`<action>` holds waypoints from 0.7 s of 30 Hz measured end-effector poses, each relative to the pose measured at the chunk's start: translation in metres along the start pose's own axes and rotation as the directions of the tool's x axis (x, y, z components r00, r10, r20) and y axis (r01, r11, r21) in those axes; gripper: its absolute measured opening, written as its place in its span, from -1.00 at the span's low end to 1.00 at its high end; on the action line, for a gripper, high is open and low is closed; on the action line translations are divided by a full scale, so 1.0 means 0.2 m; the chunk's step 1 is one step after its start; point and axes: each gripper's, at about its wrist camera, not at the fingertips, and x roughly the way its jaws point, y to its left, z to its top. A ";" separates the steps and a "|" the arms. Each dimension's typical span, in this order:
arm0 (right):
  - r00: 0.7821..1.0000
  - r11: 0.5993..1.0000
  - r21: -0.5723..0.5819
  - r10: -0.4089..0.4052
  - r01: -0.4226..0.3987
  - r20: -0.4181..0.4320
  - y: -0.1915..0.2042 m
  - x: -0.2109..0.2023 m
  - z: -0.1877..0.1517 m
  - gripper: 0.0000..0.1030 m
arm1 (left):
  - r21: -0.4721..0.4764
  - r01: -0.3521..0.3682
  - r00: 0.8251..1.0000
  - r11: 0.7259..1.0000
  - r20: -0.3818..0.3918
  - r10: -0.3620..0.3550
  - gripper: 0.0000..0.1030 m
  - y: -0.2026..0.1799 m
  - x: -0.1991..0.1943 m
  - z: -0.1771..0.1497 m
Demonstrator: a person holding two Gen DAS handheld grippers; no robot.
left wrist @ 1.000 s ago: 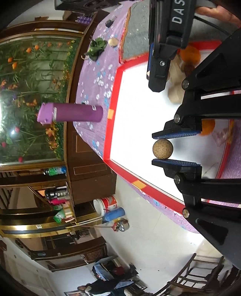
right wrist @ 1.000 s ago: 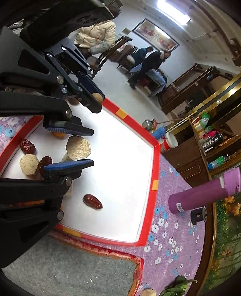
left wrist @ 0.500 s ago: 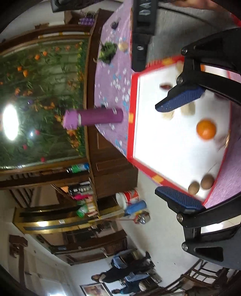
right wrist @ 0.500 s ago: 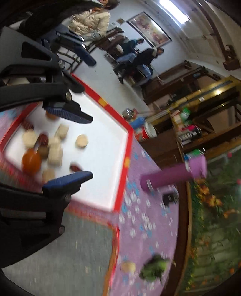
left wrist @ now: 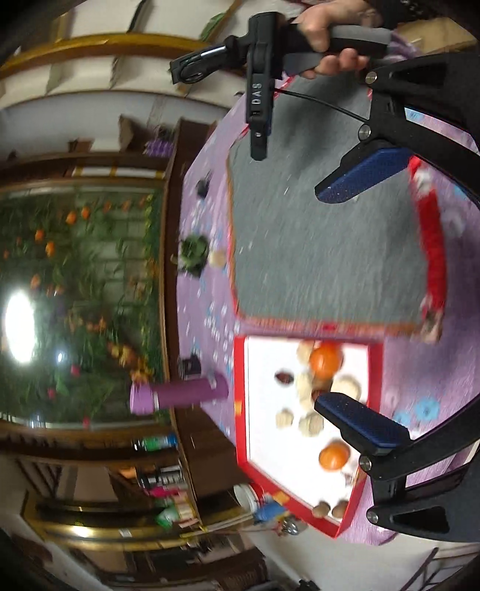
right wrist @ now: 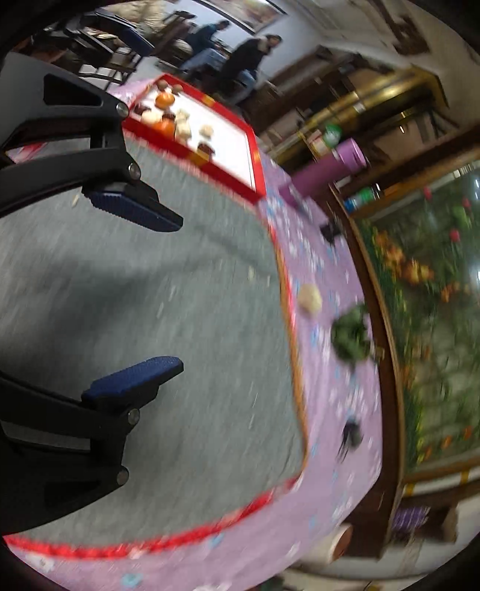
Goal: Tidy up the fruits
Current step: 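Withdraw both open grippers from the tray over the empty mat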
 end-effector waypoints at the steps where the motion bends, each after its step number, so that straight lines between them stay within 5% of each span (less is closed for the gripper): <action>1: 1.000 1.000 0.013 -0.007 0.007 0.006 -0.04 -0.02 -0.01 0.38 | 0.014 0.002 1.000 1.000 -0.003 -0.002 0.99 -0.04 -0.01 -0.01; 12: 0.991 0.987 0.104 0.113 -0.119 0.067 -0.22 -0.03 -0.03 0.41 | 0.097 0.028 1.000 0.995 0.011 -0.030 0.99 -0.18 -0.08 0.00; 21: 0.989 0.981 0.143 0.125 -0.134 0.074 -0.25 0.03 -0.01 0.42 | 0.016 0.023 0.999 1.000 0.041 -0.024 0.99 -0.05 -0.05 -0.01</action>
